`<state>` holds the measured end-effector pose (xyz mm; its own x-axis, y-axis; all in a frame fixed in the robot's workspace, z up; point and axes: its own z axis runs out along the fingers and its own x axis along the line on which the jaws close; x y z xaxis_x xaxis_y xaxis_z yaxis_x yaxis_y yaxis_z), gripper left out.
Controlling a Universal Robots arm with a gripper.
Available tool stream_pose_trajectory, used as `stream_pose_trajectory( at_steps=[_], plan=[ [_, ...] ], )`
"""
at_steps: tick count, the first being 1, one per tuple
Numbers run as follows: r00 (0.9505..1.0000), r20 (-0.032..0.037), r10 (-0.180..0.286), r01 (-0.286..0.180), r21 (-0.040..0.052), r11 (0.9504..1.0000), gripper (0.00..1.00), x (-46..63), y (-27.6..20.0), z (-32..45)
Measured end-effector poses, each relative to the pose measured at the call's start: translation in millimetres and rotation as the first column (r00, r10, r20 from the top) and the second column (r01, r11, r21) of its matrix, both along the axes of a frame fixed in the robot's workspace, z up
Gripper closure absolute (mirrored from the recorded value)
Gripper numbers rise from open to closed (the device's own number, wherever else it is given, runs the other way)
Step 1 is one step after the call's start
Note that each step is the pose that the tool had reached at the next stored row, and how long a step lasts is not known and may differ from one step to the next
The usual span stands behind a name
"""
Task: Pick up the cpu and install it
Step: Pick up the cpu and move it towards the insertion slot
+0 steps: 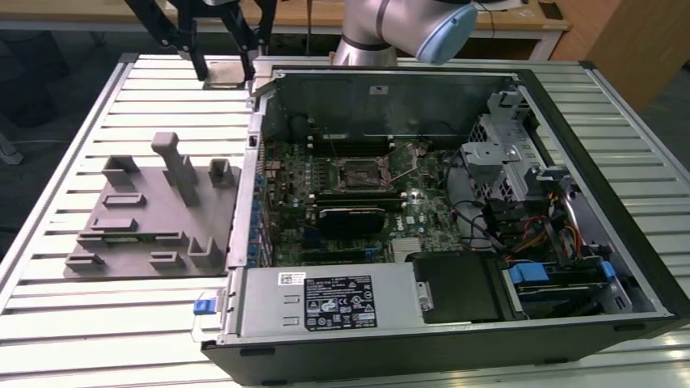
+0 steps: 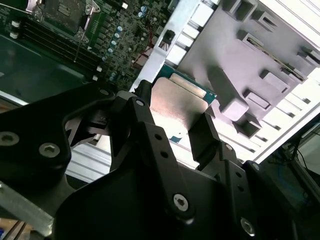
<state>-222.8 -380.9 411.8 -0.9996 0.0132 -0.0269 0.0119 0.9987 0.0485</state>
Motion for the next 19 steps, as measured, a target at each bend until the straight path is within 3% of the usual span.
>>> stream_pose_trajectory(
  at_steps=[19],
  plan=[
    [1.0000, -0.0001, 0.000, 0.000, 0.0000, 1.0000, 0.46, 30.9, 5.0, 0.0]
  ],
)
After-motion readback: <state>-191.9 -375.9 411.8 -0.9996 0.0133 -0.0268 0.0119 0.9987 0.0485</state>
